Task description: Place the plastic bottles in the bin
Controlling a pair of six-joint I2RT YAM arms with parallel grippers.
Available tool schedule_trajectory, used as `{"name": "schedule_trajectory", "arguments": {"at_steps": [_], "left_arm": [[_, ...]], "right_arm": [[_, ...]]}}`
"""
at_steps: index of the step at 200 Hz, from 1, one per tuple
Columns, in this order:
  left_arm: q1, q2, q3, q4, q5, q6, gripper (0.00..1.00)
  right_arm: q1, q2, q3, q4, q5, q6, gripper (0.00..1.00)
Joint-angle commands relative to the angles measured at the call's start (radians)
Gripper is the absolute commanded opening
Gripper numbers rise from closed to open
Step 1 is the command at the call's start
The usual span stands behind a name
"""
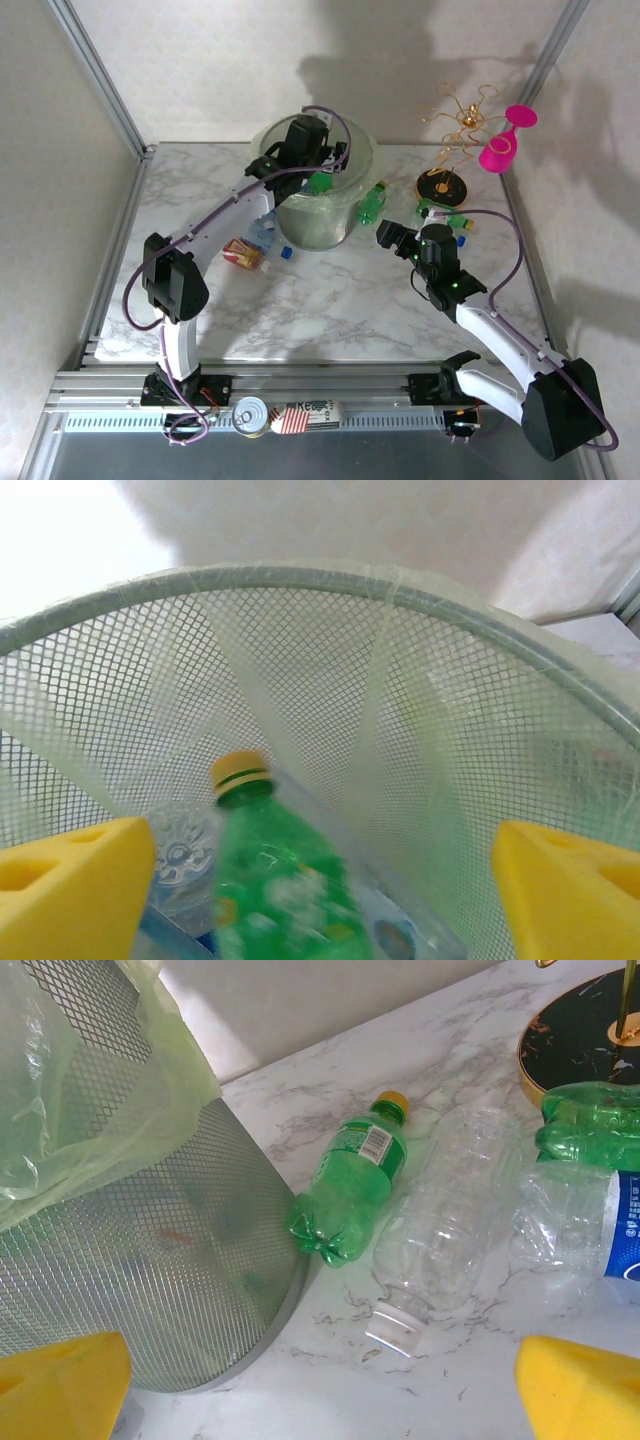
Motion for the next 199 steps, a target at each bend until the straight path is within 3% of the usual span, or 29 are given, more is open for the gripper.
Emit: {"name": "schedule_trajectory", "arguments": {"at_steps": [1,19,65,102,141,199], "left_arm": [[-0.019,-0.053,0.032,0.009,-0.034,0.007,0.93],[-0.034,-0.08,0.025,0.023,-0.05,0.014,0.99],[-0.058,-0.225,-0.095,0.147,-0.066,0.0,1.0],[-0.057,-0.439,-0.347,0.37,-0.087,-0.036,1.0],[-0.052,-0.662,-0.62,0.546,-0.184,-0.086,0.99],[0.018,-0.952,-1.021,0.615,-0.378,-0.23,1.0]], "right_arm": [[-0.007,-0.007,-0.013,0.006,0.008,-0.004,0.99],[-0.008,0.002,-0.006,0.006,0.003,-0.004,0.99],[-0.01,0.021,0.011,0.004,-0.001,-0.008,0.99],[-0.013,0.051,0.035,-0.008,0.003,-0.022,0.99],[-0.021,0.08,0.086,-0.042,0.037,-0.076,0.99],[-0.084,0.123,0.177,-0.12,0.12,-0.18,0.99]]}}
